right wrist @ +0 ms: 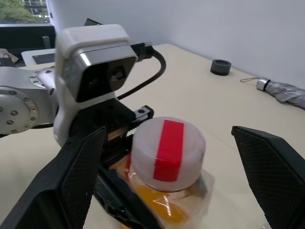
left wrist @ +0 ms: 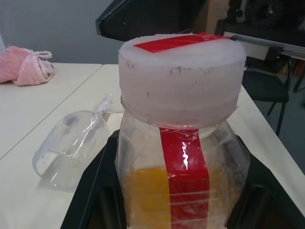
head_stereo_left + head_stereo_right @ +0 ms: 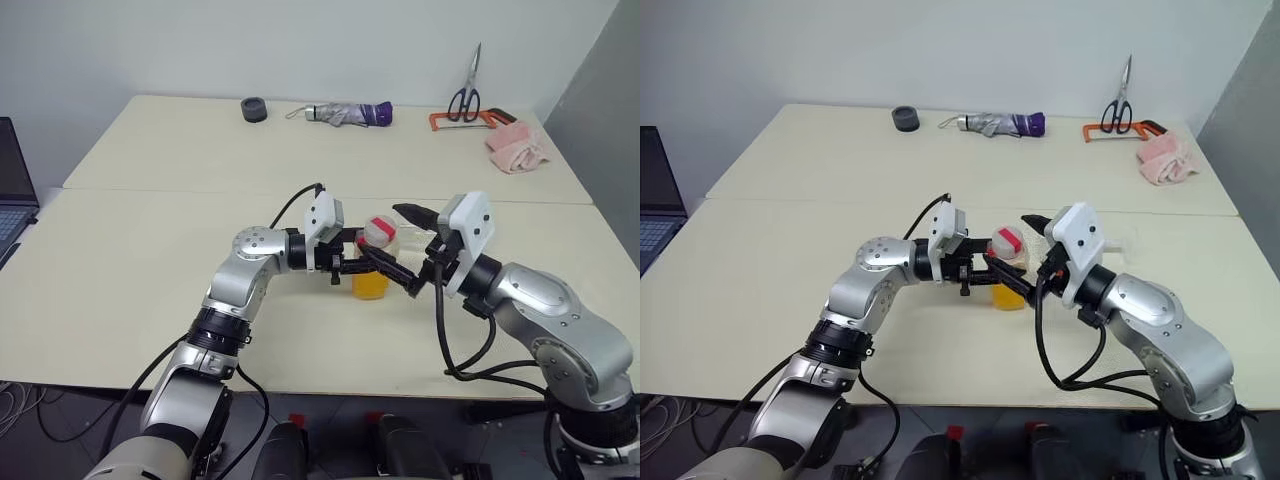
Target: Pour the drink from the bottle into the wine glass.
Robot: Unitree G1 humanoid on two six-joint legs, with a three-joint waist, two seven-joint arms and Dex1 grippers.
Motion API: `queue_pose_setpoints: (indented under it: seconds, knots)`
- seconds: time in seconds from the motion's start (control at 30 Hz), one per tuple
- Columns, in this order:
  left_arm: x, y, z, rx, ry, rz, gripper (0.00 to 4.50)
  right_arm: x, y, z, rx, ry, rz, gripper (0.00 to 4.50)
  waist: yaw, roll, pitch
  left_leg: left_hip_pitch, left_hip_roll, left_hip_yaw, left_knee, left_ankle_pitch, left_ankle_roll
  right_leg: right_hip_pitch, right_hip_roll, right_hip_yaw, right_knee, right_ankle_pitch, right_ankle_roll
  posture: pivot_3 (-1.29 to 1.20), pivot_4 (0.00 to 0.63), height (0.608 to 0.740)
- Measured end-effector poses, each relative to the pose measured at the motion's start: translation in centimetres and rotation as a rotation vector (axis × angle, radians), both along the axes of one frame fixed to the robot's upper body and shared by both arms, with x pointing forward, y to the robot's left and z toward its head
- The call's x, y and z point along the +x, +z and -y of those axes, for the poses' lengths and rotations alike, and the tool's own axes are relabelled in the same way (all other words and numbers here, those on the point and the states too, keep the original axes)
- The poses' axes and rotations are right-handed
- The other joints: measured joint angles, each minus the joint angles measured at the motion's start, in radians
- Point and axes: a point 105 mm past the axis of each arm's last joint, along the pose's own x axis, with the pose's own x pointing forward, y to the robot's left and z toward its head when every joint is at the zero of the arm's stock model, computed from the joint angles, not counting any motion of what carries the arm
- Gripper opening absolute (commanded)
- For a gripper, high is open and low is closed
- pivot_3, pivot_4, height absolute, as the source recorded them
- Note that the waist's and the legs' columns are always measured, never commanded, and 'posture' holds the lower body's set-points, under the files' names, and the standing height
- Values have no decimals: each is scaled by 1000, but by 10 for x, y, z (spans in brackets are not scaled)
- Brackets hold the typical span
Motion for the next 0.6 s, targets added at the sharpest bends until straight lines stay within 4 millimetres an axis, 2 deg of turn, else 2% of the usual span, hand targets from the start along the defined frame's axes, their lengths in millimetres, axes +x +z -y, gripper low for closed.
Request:
queue_pose_setpoints:
  seconds: [0.1, 0.3, 0.6]
  knots:
    - [0, -1, -1, 8, 4, 6, 1953, 1, 0, -1, 2, 3, 0, 3909, 0, 0, 0, -5, 0, 0, 0, 0, 0, -6, 0, 0, 1, 0, 0, 0, 150, 740]
    - [1, -1, -2, 15, 10, 17, 1950, 2, 0, -6, 4, 26, -8, 1817, 0, 0, 0, -5, 0, 0, 0, 0, 0, -6, 0, 0, 1, 0, 0, 0, 150, 740]
    - [2, -1, -3, 16, 10, 21, 1949, 3, 0, -7, -22, 58, -13, 1806, 0, 0, 0, -5, 0, 1, 0, 0, 0, -6, 0, 0, 1, 0, 0, 0, 150, 740]
